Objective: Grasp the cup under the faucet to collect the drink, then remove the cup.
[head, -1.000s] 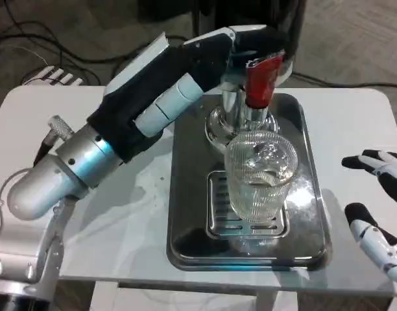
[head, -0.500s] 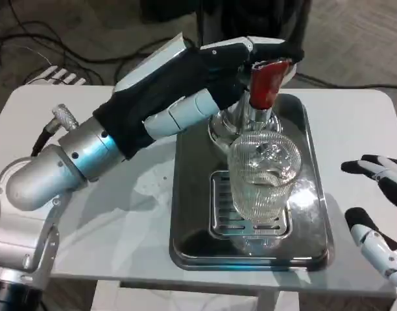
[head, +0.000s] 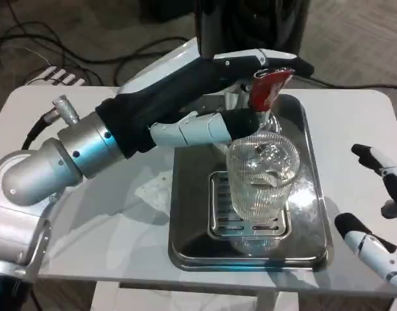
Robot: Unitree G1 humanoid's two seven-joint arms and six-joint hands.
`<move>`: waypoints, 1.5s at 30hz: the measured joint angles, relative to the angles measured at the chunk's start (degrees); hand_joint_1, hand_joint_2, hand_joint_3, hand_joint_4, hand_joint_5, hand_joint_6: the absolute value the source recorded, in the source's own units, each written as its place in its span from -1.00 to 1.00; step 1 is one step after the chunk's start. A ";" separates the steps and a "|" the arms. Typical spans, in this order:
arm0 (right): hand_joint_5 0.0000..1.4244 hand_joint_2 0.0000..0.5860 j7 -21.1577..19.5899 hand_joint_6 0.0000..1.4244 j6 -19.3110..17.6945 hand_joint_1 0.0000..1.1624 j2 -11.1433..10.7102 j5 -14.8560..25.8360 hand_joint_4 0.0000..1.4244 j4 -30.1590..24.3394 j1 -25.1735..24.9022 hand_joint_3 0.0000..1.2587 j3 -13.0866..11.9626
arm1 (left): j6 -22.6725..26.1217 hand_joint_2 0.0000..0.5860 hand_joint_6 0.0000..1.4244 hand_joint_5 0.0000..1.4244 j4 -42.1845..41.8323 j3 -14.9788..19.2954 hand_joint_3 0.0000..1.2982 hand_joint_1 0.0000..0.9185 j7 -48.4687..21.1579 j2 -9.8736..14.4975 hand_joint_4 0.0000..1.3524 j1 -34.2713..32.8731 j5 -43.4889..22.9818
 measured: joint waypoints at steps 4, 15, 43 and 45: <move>-0.94 0.16 -2.29 -0.60 -0.48 -0.38 1.07 -0.49 -0.98 0.28 -0.07 -0.99 2.41 | -0.19 -0.93 -0.69 -0.76 -0.04 -0.06 -0.57 -1.00 0.39 0.42 -0.76 0.11 0.06; -1.00 -0.01 -6.46 -0.65 -0.97 -0.12 2.75 -4.84 -1.00 2.14 -0.38 -1.00 8.79 | -0.49 -0.98 -0.69 -0.77 -0.95 -0.45 -0.56 -1.00 0.60 1.91 -0.75 0.30 0.46; -1.00 -0.11 -15.90 -0.74 -2.55 0.04 8.34 -5.03 -1.00 9.75 -0.74 -1.00 16.29 | -0.33 -1.00 -0.68 -0.76 -3.11 -1.14 -0.49 -1.00 1.04 3.32 -0.68 0.65 1.90; -1.00 -0.12 -16.42 -0.73 -2.58 0.04 8.72 -4.79 -1.00 10.80 -0.88 -1.00 16.74 | -0.29 -1.00 -0.68 -0.76 -3.12 -1.15 -0.48 -1.00 1.04 3.35 -0.66 0.64 1.90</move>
